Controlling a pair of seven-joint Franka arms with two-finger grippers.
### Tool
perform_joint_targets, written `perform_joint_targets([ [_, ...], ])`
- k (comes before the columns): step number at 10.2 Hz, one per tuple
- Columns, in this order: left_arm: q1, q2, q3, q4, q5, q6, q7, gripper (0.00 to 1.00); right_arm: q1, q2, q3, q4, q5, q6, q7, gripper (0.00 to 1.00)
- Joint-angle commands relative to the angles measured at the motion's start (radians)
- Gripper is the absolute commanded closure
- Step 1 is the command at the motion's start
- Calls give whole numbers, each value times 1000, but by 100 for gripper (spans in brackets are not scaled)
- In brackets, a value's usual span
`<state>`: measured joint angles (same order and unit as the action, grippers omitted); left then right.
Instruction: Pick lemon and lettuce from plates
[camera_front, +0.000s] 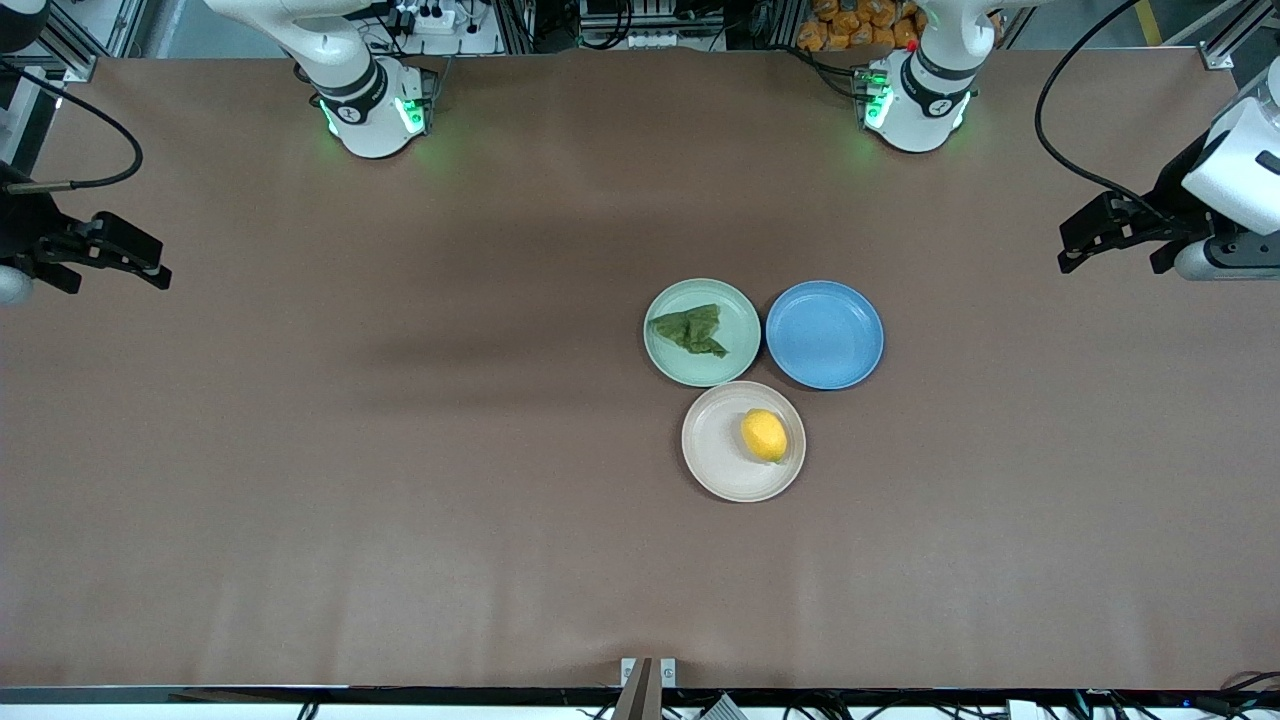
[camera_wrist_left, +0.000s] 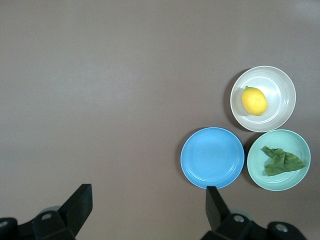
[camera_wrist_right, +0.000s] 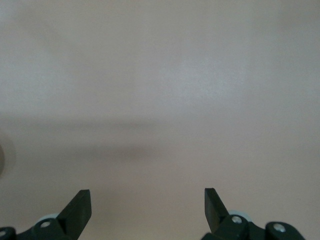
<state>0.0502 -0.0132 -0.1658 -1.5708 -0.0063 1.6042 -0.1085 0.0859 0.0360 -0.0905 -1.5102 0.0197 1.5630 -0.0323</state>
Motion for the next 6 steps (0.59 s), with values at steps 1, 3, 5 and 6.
perform_joint_targets([
  [1,0,-10,-12,12,29,-26,45,0,-9,-27,6,-21,-6,9,-11,0],
  [3,3,-7,-11,12,29,-30,47,0,-9,-27,6,-22,-6,9,-12,0],
  [5,2,-2,-9,14,29,-30,49,0,-9,-27,6,-22,-6,9,-11,0],
  [6,3,-2,-9,15,28,-30,49,0,-9,-27,6,-22,-6,9,-12,0],
])
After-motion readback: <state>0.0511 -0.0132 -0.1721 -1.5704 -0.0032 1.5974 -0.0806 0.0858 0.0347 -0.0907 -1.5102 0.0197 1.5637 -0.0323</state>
